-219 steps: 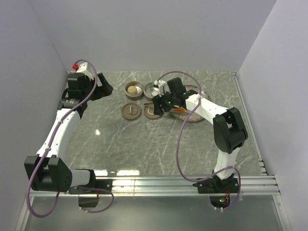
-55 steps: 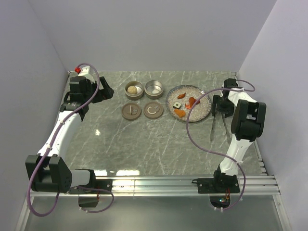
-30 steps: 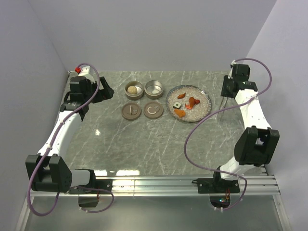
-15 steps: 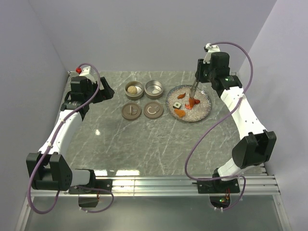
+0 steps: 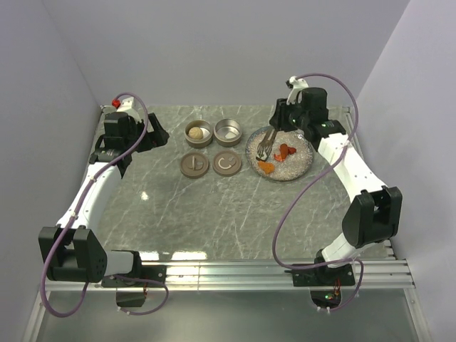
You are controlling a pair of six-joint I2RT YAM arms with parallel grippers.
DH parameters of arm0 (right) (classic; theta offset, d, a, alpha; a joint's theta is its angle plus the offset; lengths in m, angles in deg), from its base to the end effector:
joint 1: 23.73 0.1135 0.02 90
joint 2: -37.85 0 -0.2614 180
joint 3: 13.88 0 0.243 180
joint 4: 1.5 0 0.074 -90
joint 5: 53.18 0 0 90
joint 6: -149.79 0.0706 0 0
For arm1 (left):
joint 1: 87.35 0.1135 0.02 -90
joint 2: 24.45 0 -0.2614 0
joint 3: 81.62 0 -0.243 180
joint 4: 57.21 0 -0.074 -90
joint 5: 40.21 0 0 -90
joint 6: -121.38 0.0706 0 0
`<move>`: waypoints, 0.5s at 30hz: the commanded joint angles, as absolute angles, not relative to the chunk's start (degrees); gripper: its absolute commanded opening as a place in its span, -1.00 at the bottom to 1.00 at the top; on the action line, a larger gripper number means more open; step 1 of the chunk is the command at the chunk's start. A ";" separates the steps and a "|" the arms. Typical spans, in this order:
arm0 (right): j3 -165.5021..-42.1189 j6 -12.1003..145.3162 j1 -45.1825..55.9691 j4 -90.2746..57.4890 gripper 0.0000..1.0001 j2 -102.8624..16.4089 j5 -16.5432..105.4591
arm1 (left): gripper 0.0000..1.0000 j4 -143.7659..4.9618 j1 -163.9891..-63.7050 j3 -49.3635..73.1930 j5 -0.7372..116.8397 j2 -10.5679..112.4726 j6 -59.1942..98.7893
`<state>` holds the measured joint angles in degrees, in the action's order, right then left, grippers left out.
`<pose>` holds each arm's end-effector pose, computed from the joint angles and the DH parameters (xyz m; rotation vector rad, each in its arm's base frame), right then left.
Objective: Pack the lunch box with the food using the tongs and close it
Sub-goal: Pick up the food using the clamp
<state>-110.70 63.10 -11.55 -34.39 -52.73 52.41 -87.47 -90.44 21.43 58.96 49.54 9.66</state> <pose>0.3783 0.1011 0.3376 -0.3294 2.0198 0.4462 0.3172 -0.0284 0.3114 -0.2348 2.0552 -0.4322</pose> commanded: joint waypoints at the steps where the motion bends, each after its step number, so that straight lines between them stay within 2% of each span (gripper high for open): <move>1: -108.43 61.46 -10.81 -30.48 -0.10 -51.27 53.34 | 0.99 -86.89 -90.60 19.57 58.49 48.32 10.28; 15: -103.06 56.54 -10.37 -31.53 -0.02 -47.40 49.47 | 0.99 -86.71 -90.60 19.92 59.02 48.14 10.11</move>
<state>-103.11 58.10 -10.74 -33.51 -50.61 50.64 -87.49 -90.44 21.43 58.96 49.54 9.66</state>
